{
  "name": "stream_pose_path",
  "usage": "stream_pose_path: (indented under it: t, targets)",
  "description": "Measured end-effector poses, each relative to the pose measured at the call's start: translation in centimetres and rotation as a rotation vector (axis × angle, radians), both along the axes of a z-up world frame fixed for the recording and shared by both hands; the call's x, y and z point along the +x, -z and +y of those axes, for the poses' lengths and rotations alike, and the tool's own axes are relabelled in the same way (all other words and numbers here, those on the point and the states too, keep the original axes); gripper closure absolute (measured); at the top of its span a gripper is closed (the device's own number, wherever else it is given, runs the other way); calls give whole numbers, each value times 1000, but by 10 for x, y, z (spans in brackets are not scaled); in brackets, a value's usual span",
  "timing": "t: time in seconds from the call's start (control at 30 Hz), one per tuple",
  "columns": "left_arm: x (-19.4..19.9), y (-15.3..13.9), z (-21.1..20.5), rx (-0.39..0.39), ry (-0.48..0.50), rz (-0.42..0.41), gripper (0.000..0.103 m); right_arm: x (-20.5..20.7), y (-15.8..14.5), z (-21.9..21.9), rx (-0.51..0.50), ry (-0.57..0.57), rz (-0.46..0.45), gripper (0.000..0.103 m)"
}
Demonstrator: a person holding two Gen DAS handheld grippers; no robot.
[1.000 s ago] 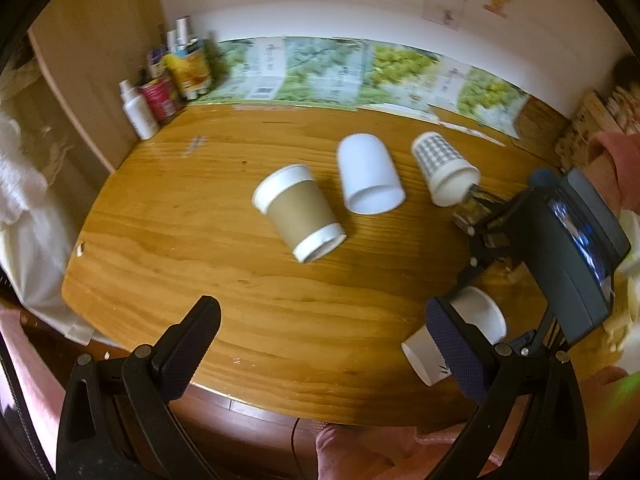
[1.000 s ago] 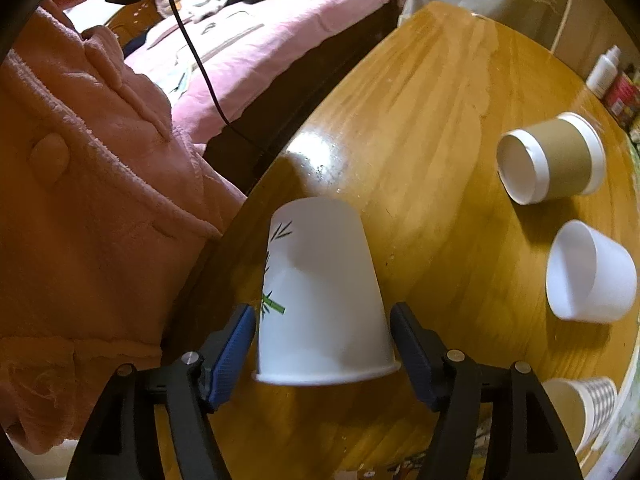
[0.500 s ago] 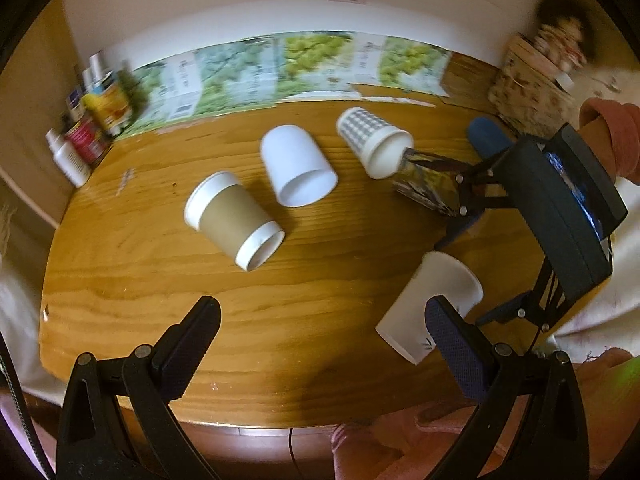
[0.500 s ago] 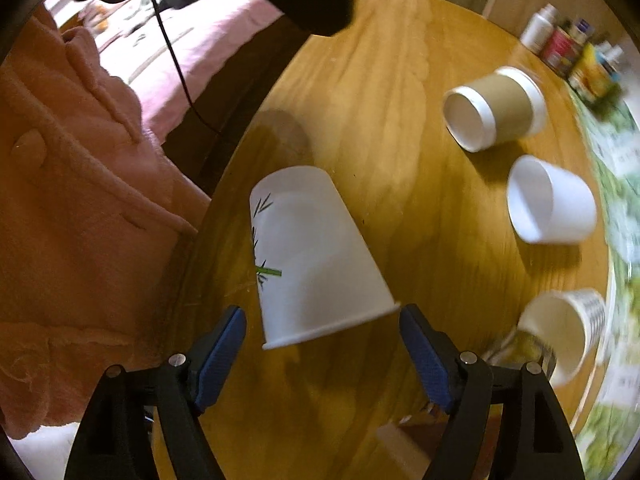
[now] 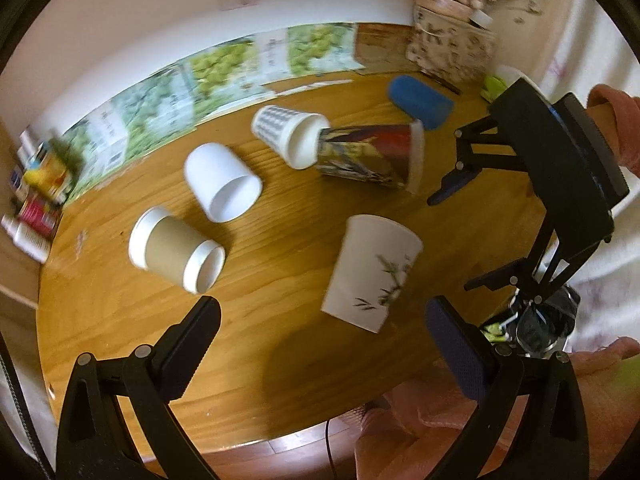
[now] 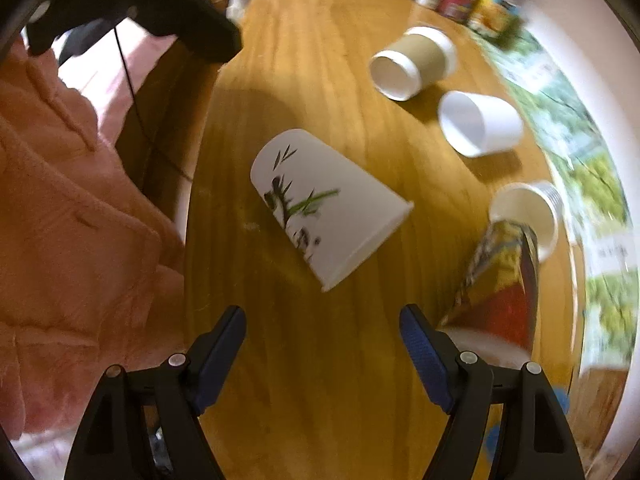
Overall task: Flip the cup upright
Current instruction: 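Bring the cup toward the left gripper and open the right gripper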
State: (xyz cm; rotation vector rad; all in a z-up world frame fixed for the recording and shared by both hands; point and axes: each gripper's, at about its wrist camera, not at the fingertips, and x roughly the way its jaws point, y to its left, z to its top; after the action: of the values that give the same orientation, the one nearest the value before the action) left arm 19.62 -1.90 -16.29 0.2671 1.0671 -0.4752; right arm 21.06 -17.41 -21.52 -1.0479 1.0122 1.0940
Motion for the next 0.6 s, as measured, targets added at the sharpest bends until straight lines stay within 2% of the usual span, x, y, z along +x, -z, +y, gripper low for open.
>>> stream_pose_path:
  t: [0.2, 0.37, 0.53, 0.6]
  targets:
    - [5, 7, -15, 20, 76, 1, 1, -21, -3, -12, 79, 198, -72, 23]
    - [10, 17, -26, 51, 128, -1, 1, -29, -11, -31, 179, 421, -131, 23]
    - [21, 32, -31, 79, 134, 19, 1, -37, -16, -52, 295, 651, -151, 23]
    - [25, 36, -32, 87, 131, 25, 1, -35, -14, -52, 327, 710, -149, 23]
